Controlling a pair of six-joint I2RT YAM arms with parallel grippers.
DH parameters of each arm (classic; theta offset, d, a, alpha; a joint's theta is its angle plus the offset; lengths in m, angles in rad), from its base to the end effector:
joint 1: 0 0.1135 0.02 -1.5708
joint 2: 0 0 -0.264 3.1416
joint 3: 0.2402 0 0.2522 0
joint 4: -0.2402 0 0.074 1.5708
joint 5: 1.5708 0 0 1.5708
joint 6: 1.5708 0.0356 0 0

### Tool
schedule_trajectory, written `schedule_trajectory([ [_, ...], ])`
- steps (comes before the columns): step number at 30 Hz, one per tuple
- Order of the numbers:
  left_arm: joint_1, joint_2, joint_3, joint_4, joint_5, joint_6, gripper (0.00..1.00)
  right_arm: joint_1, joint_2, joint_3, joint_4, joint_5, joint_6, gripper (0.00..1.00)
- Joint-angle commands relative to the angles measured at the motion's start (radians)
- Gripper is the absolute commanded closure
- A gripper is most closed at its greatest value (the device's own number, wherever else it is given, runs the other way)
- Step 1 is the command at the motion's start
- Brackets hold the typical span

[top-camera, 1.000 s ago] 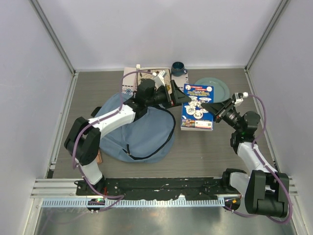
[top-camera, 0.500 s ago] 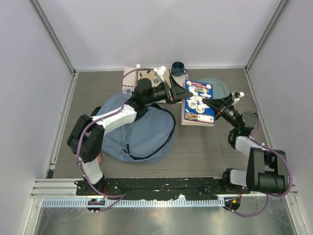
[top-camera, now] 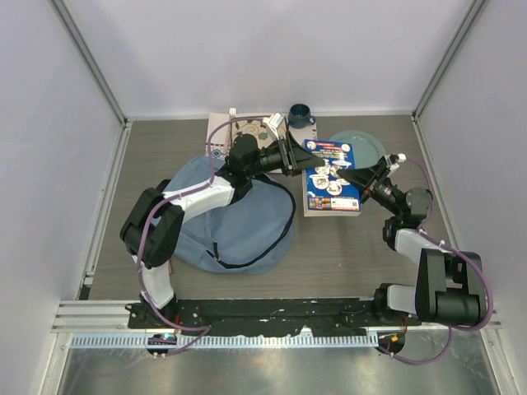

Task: Pack the student bag
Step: Pick up the book from the center of the board.

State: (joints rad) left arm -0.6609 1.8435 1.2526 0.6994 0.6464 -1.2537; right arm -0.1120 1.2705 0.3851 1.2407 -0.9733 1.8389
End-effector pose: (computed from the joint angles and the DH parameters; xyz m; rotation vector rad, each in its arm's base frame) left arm 0.3261 -0.2807 0.2922 0.1131 1.8530 -1.9207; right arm 0.2334 0.0034 0.2467 0.5464 1.6206 1.9554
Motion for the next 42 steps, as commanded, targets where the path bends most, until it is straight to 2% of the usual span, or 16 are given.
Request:
schedule_trajectory([
  [1,0.004,-0.027,0.01,0.036,0.016,0.013,0.65,0.006,-0.002,0.037,0.287,-0.021,-0.01,0.98],
  [3,0.006,-0.041,0.001,0.009,0.006,0.042,0.77,0.006,-0.011,0.034,0.228,-0.018,-0.035,0.89],
  [4,0.006,-0.056,-0.004,-0.021,0.002,0.051,0.9,0.008,-0.019,0.032,0.195,-0.015,-0.074,0.75],
  [6,0.012,-0.078,-0.021,-0.06,-0.019,0.085,1.0,0.006,-0.057,0.035,0.05,-0.01,-0.142,0.58],
  [7,0.015,-0.092,-0.031,-0.096,-0.031,0.095,1.0,0.006,-0.078,0.043,-0.025,-0.004,-0.246,0.42],
  [9,0.032,-0.15,-0.08,-0.124,-0.083,0.121,1.0,0.006,-0.141,0.069,-0.38,0.033,-0.402,0.15],
  [10,0.04,-0.17,-0.097,-0.167,-0.105,0.132,1.0,0.006,-0.219,0.093,-0.564,0.06,-0.531,0.15],
  [11,0.058,-0.226,-0.116,-0.19,-0.129,0.14,1.0,0.006,-0.256,0.174,-0.98,0.19,-0.789,0.15],
  [12,0.066,-0.254,-0.154,-0.21,-0.19,0.161,1.0,0.008,-0.285,0.222,-1.15,0.265,-0.91,0.15],
  [14,0.089,-0.321,-0.195,-0.273,-0.263,0.181,1.0,0.009,-0.35,0.294,-1.353,0.379,-1.036,0.14],
  [15,0.092,-0.387,-0.229,-0.29,-0.34,0.192,1.0,0.008,-0.362,0.302,-1.374,0.415,-1.043,0.14],
  [22,0.095,-0.63,-0.364,-0.295,-0.637,0.203,1.0,0.05,-0.381,0.187,-1.137,0.323,-0.831,0.14],
  [26,0.095,-0.698,-0.409,-0.281,-0.757,0.177,1.0,0.179,-0.379,0.155,-1.054,0.367,-0.77,0.13],
  [28,0.095,-0.704,-0.41,-0.29,-0.771,0.163,1.0,0.271,-0.344,0.144,-1.02,0.399,-0.739,0.13],
  [33,0.095,-0.698,-0.426,-0.279,-0.777,0.108,1.0,0.437,-0.269,0.09,-0.73,0.458,-0.603,0.13],
  [42,0.095,-0.682,-0.461,-0.173,-0.763,0.045,1.0,0.56,-0.1,0.083,-0.411,0.504,-0.435,0.13],
])
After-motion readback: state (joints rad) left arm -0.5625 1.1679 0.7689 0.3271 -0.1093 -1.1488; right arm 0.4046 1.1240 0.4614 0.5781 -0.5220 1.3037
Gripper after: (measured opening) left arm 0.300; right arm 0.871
